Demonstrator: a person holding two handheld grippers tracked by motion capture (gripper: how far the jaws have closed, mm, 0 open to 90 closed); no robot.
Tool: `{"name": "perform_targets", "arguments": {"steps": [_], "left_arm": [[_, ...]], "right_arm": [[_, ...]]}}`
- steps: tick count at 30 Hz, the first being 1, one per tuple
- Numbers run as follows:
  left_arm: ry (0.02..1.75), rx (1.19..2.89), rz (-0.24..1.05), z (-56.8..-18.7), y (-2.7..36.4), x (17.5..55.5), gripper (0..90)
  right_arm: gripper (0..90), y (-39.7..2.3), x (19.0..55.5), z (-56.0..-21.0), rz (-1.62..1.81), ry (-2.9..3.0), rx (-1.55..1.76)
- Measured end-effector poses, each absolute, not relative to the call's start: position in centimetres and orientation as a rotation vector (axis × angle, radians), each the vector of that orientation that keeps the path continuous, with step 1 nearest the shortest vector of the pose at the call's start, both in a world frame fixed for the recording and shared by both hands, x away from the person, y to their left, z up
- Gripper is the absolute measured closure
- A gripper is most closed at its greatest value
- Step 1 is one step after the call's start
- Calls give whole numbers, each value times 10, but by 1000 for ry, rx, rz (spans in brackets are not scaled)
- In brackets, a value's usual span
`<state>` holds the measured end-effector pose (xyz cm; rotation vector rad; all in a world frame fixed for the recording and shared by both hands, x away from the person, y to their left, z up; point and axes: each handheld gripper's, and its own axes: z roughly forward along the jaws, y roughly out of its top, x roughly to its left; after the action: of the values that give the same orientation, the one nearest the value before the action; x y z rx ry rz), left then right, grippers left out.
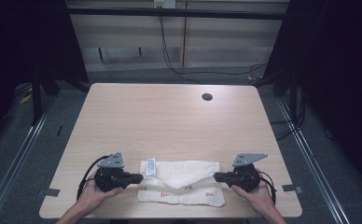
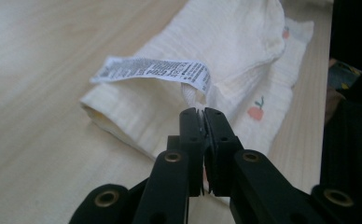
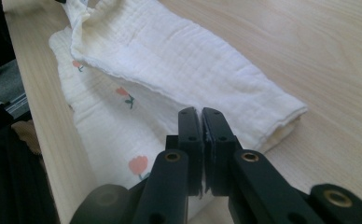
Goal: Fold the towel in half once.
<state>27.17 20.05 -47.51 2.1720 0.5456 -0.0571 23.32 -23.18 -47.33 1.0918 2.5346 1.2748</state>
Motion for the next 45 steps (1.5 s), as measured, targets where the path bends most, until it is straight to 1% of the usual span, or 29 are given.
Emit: {"name": "perform_targets", "arguments": {"steps": [4,9,11,14,16,17,21,28,32,36,39,40,41,45], "left_arm": [[529,2187,-57,-476,201,269,869],[517,2228,-76,-484,197,266,858],[516,2234,-82,-486,195,264,854],[500,2239,-90,-485,196,261,835],[498,2226,-95,-484,199,260,829],[494,2221,-104,-483,200,259,824],[478,2200,-115,-481,205,258,814],[479,2149,-131,-477,212,259,778],[532,2140,-98,-477,215,264,778],[556,2161,-69,-481,207,275,771],[555,2198,-50,-481,196,287,748],[549,2227,-5,-480,190,292,741],[565,2214,-5,-480,188,296,735],[582,2219,-6,-479,176,315,726]], "right_arm": [[863,-231,230,-476,1250,2550,1071],[819,-230,227,-485,1180,2587,1068],[812,-231,227,-488,1155,2613,1064],[779,-233,225,-489,1157,2620,1074],[756,-233,223,-488,1166,2618,1075],[728,-234,222,-488,1171,2616,1086],[699,-234,217,-487,1174,2612,1095],[674,-243,204,-482,1203,2570,1111],[662,-249,203,-477,1237,2513,1142],[657,-248,215,-473,1238,2471,1115],[656,-247,235,-468,1234,2441,1116],[660,-247,240,-466,1227,2436,1122],[668,-247,251,-464,1230,2433,1127],[693,-241,274,-465,1180,2462,1123]]}}
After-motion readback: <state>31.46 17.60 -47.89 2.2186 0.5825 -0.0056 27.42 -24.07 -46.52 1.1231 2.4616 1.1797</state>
